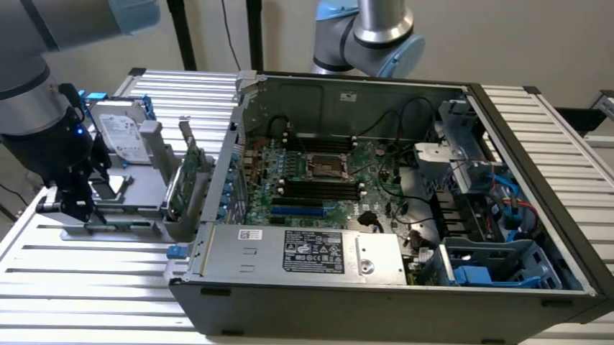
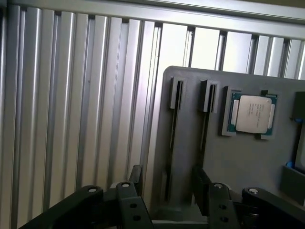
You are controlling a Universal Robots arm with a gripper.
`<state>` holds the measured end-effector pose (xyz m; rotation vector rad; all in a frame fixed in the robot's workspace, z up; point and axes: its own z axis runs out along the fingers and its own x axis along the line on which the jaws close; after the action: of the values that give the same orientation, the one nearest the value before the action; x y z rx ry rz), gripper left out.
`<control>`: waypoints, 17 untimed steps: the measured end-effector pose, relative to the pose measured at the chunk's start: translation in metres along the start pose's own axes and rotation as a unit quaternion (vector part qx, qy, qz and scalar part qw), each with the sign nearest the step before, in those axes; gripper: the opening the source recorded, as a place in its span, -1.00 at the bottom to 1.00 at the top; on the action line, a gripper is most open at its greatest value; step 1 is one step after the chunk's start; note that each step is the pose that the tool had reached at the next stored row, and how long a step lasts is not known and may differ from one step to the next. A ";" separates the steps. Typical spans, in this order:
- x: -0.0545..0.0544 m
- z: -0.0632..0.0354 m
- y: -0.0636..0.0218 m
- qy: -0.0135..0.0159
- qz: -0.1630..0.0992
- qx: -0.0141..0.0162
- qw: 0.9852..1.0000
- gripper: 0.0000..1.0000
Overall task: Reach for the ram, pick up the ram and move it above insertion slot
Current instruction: 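Pick up the ram and move it above insertion slot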
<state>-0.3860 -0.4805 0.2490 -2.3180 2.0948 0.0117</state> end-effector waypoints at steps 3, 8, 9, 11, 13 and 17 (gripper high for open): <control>0.000 0.0055 0.0000 0.000 0.001 0.000 1.000 0.08; 0.000 0.0137 0.0000 -0.001 0.004 0.000 1.000 0.08; -0.001 0.0154 0.0000 -0.001 0.006 0.000 1.000 0.08; -0.001 0.0186 0.0000 -0.001 0.010 0.000 1.000 0.08; -0.002 0.0217 -0.0001 -0.001 0.015 -0.001 1.000 0.08; -0.002 0.0273 -0.0001 -0.001 0.026 -0.003 1.000 0.08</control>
<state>-0.3860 -0.4777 0.2218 -2.2651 2.1561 0.0199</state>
